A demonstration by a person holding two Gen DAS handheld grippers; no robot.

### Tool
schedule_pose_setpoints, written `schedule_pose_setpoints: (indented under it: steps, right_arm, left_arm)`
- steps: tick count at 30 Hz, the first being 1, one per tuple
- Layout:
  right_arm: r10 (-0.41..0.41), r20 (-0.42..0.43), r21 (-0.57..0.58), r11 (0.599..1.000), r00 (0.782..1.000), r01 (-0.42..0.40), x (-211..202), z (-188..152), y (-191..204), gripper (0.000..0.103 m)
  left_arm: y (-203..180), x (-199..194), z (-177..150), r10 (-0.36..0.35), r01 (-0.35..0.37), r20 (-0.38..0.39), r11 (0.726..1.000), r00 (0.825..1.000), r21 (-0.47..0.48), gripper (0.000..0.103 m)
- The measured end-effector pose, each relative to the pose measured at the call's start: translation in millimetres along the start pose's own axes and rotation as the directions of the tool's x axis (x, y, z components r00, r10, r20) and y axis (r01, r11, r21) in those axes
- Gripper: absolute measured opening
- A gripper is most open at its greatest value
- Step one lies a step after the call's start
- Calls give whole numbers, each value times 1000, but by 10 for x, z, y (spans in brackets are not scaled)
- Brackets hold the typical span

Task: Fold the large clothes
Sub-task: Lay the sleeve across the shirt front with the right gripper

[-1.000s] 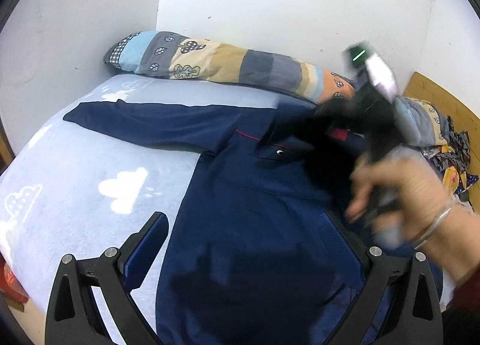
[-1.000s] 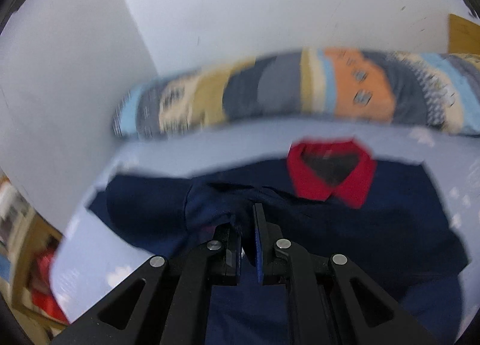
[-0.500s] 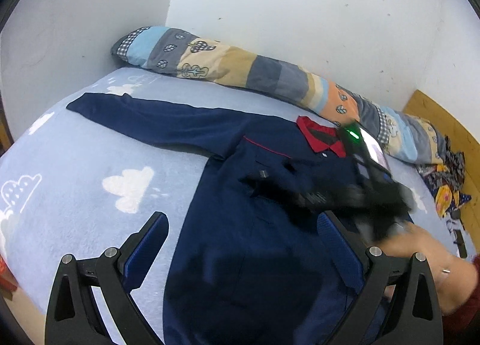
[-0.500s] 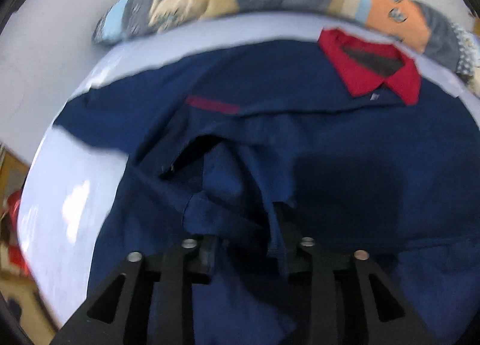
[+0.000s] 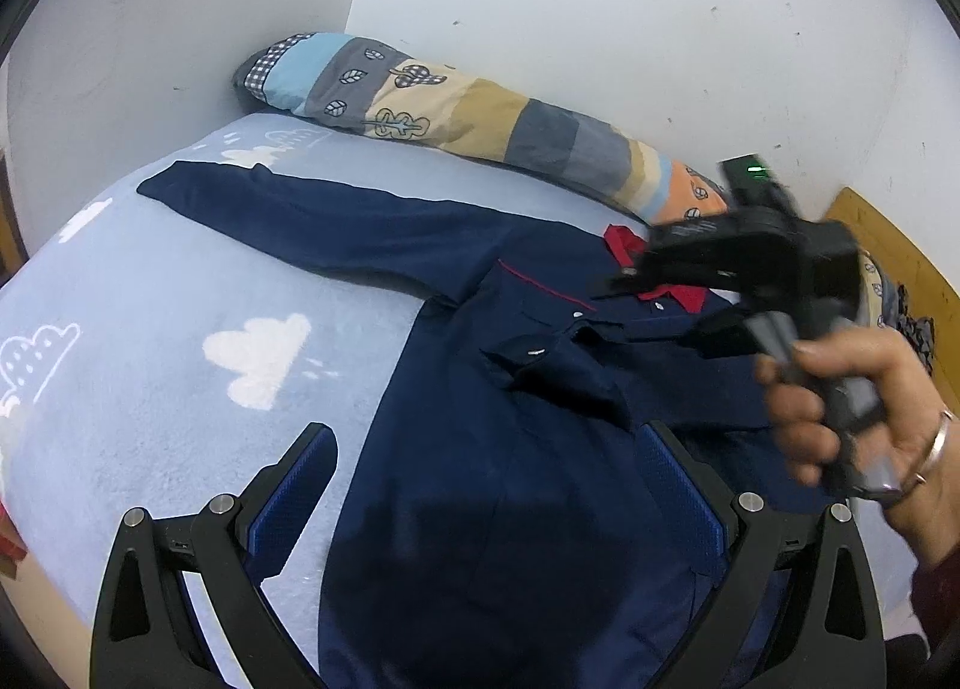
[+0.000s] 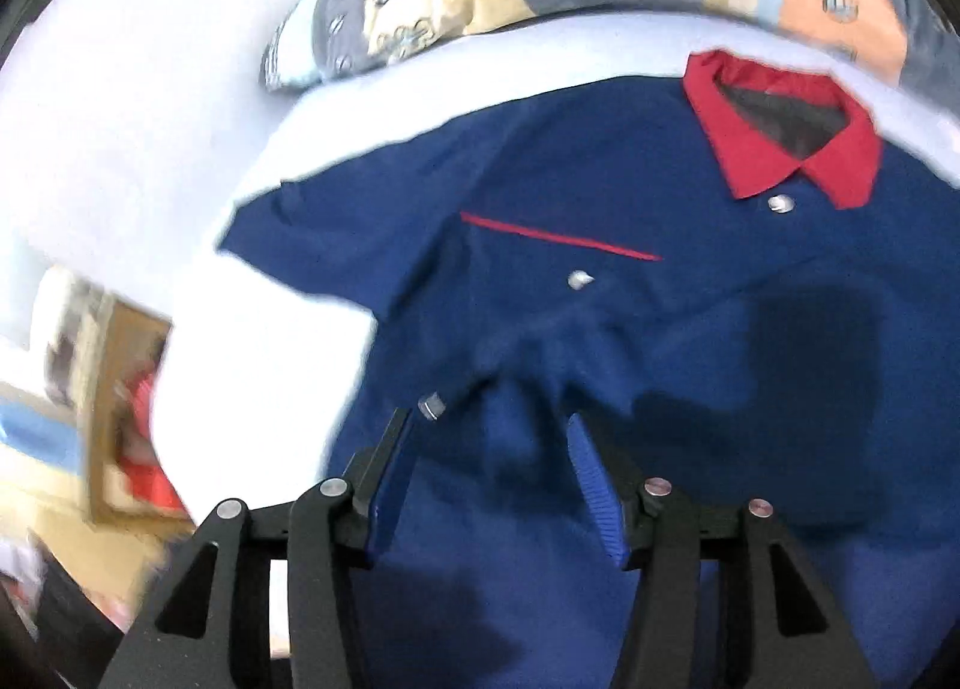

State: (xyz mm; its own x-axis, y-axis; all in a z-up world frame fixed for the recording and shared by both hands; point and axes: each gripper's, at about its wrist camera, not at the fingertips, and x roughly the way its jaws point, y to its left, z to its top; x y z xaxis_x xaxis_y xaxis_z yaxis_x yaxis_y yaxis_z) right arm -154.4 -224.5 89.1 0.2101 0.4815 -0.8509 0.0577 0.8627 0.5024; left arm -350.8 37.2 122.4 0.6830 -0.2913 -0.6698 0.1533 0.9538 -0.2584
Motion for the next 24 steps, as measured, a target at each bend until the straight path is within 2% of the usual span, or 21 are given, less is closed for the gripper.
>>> schedule_pose_setpoints:
  steps: [2,3,4,5,6,8,9,10,12,13,16,20,24]
  right_arm:
    - [51,-24,97,994,998,-48,165,58,-74,55]
    - [45,-25,143,989,999,-41,259,82,-95,55]
    - [-1,-16,132,991,1000,3,294,91,-70,54]
    - [-81,-7,87,993,997,82,327,110,-12,54]
    - [-182,11,3,983,983,182,370,151,106,54]
    - [-259,49,-174,949,965,264,383,142,326,53]
    - [-287,60,-244,925,956,293,370,123,405,53]
    - [-331,77,-324,884,941,337,354,90,490,53]
    - [-356,80,-439,826,931,353,327,41,584,56]
    - [-361,68,-471,810,930,348,334,31,596,58]
    - [-413,49,-553,747,910,369,441,24,639,59]
    - [-458,64,-640,663,887,389,606,4,670,60]
    - [-538,71,-721,554,840,416,945,-47,687,57]
  left_arm:
    - [14,-1,1,6,-6,0,1000,1000,6,100]
    - [16,-7,-2,9,-9,0,1000,1000,8,100]
    - [31,-10,-1,8,-8,-1,1000,1000,7,100]
    - [47,-19,1,7,-7,-2,1000,1000,3,100]
    - [70,-26,4,6,-6,-1,1000,1000,-1,100]
    - [102,-29,14,7,-7,0,1000,1000,-12,100]
    - [123,-22,23,1,-1,-4,1000,1000,-23,100]
    - [129,-18,26,-4,4,-7,1000,1000,-31,100]
    - [145,-10,36,-16,15,-9,999,1000,-46,100]
    - [142,-10,36,-24,24,-11,999,1000,-48,100]
    - [119,-24,29,-21,21,-4,999,1000,-29,100]
    - [121,-13,4,-10,9,-12,1000,1000,-17,100]
    - [143,1,35,-8,7,-17,999,1000,-34,100]
